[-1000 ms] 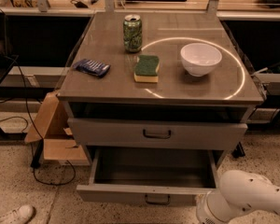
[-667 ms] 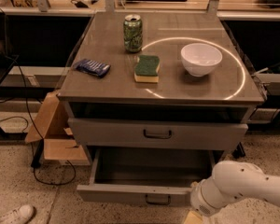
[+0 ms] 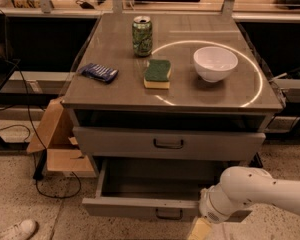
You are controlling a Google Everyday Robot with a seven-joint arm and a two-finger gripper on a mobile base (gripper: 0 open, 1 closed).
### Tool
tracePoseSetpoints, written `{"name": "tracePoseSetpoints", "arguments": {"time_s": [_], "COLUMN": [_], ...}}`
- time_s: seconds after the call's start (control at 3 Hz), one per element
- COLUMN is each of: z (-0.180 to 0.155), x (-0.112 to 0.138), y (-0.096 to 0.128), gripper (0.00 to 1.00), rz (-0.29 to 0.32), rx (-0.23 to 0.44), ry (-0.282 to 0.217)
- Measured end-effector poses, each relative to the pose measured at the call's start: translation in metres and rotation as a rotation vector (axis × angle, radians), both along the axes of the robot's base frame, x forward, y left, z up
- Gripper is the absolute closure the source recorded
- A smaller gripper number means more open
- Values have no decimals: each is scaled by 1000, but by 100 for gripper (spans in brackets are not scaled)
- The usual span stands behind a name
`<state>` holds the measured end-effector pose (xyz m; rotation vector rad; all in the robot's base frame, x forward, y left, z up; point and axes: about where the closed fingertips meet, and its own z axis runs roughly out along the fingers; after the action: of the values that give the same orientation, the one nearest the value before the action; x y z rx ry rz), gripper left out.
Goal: Open middle drawer
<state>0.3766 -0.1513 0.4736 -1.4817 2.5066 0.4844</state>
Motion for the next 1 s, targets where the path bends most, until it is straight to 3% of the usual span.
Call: {"name": "tracePoseSetpoints", "arguments": {"time_s": [1.0], "z": [-43], "x": [-24], "y": [-8], "gripper": [0], "rz": [58], "rx": [-37], "ry": [84]}}
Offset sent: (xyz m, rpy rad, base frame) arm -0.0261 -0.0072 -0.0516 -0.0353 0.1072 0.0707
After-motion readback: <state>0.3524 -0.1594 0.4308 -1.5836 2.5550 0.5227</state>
